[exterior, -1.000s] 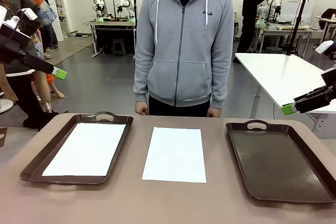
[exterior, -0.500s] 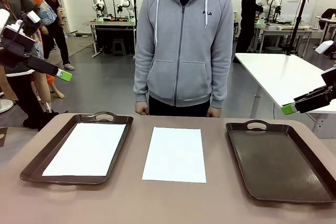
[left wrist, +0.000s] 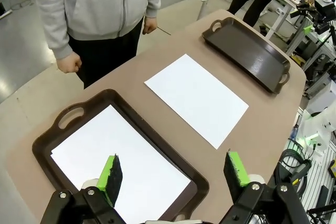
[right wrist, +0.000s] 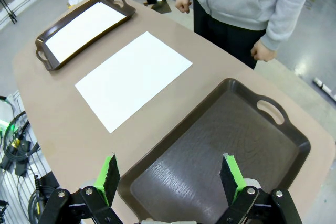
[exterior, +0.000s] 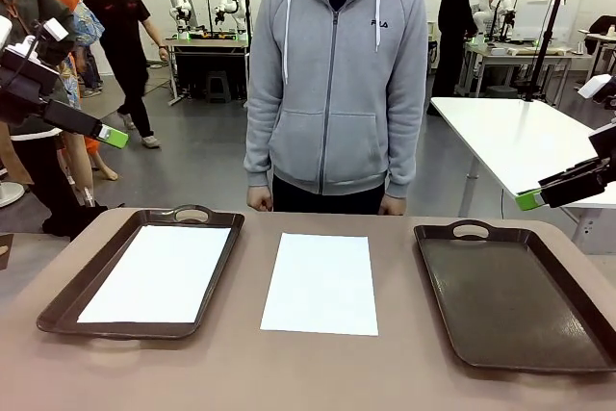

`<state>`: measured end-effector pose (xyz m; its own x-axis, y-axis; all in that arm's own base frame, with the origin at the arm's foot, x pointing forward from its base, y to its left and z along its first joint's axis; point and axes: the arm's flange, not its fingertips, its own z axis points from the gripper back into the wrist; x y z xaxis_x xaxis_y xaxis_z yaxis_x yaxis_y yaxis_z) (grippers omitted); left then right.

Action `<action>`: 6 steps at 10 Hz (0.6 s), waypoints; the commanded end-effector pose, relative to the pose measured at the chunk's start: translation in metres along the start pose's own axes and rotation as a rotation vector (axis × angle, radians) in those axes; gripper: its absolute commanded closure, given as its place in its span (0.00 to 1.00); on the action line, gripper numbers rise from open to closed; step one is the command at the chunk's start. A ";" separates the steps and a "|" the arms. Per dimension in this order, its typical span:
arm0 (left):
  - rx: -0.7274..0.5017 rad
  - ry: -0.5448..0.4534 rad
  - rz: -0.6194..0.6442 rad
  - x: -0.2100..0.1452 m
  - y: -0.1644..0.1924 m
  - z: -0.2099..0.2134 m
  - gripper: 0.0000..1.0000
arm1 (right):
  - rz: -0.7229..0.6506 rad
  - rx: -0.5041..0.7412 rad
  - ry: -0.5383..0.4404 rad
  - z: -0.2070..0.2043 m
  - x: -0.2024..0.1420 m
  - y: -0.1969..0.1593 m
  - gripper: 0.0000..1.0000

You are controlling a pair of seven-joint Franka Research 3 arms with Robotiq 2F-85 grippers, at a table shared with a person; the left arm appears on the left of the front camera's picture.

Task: Sort the A4 documents.
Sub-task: Receive the A4 Paper.

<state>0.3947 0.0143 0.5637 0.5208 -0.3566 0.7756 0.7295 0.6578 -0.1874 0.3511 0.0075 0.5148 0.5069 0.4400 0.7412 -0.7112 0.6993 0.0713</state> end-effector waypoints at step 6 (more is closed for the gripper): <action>0.002 0.000 -0.005 0.000 0.000 0.000 0.00 | -0.002 0.017 -0.007 -0.002 -0.001 -0.001 0.00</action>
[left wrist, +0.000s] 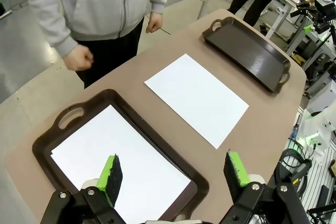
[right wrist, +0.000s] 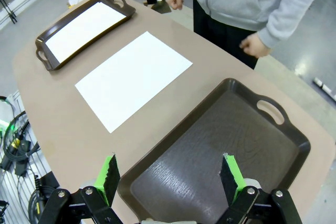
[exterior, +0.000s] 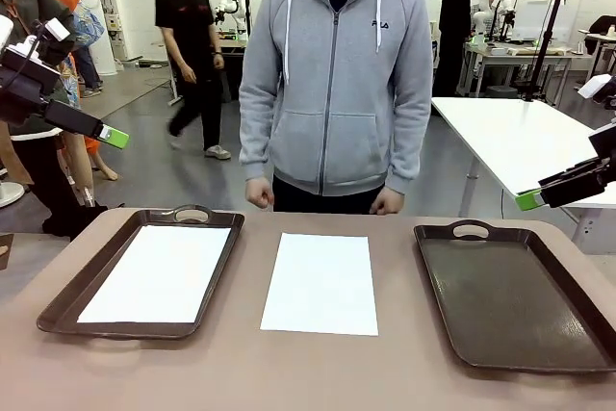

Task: Sort the A4 documents.
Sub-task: Receive the A4 Paper.

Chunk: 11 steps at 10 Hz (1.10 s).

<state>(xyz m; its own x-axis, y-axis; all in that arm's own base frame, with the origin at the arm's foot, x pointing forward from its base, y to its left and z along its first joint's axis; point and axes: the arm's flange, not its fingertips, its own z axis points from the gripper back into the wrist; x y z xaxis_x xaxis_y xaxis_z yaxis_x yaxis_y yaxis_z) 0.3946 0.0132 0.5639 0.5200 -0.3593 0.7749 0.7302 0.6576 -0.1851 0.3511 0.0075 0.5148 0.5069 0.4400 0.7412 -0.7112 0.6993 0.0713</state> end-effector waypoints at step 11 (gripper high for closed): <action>0.001 -0.001 -0.003 0.000 0.001 0.000 0.00 | -0.002 0.017 -0.007 -0.002 -0.001 -0.001 0.00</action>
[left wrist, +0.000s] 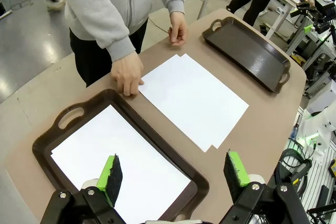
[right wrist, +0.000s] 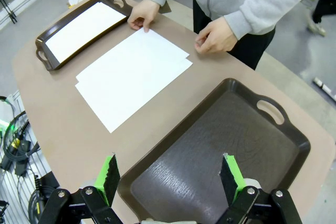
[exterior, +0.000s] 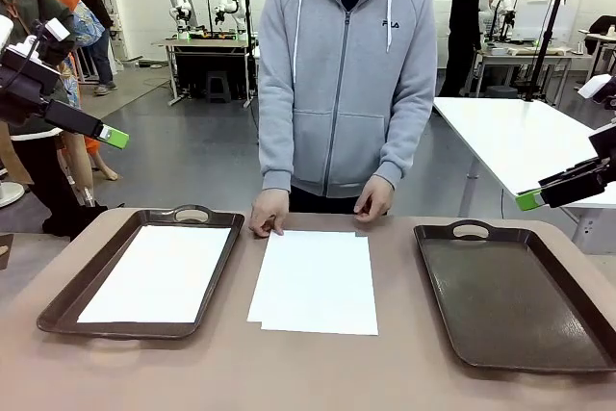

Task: Sort the A4 documents.
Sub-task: Receive the A4 Paper.

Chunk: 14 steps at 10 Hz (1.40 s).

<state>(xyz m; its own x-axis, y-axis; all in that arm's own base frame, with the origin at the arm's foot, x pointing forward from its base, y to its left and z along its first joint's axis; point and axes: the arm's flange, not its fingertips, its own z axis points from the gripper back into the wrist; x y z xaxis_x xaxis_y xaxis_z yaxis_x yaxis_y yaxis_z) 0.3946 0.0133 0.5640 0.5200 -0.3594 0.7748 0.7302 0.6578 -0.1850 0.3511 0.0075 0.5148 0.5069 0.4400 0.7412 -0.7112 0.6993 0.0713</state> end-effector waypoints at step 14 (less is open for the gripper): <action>0.001 -0.002 -0.003 0.000 0.001 0.000 0.00 | -0.002 0.017 -0.007 -0.002 -0.001 -0.001 0.00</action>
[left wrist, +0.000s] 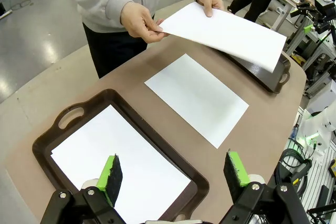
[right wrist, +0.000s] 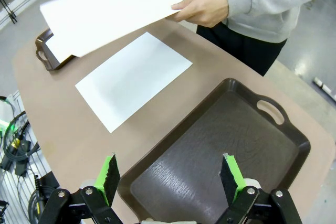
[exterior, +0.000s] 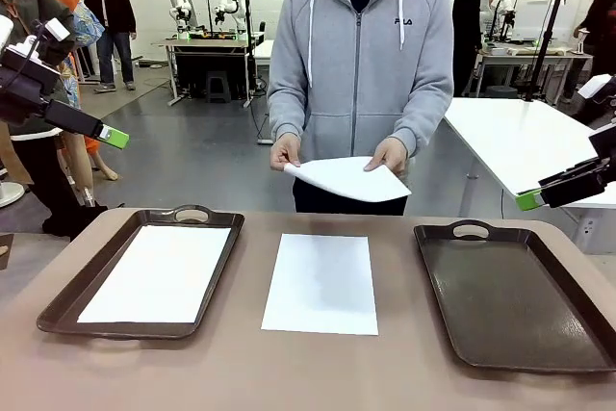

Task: Sort the A4 documents.
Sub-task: Receive the A4 Paper.

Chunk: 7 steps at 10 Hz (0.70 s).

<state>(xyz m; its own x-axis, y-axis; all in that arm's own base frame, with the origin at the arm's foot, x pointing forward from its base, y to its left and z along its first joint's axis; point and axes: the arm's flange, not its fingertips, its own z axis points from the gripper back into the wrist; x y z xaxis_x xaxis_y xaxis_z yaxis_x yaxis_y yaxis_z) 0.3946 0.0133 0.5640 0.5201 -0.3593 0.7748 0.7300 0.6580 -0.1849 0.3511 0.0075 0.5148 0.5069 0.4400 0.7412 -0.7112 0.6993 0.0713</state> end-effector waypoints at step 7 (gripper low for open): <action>0.000 -0.002 -0.003 0.000 0.001 0.000 0.00 | -0.002 0.017 -0.007 -0.002 -0.001 -0.001 0.00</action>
<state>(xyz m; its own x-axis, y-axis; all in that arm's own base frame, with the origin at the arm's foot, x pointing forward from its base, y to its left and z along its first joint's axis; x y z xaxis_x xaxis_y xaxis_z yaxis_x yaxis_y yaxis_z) 0.3946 0.0133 0.5640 0.5201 -0.3594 0.7748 0.7300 0.6580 -0.1848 0.3511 0.0075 0.5148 0.5069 0.4400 0.7412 -0.7112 0.6993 0.0713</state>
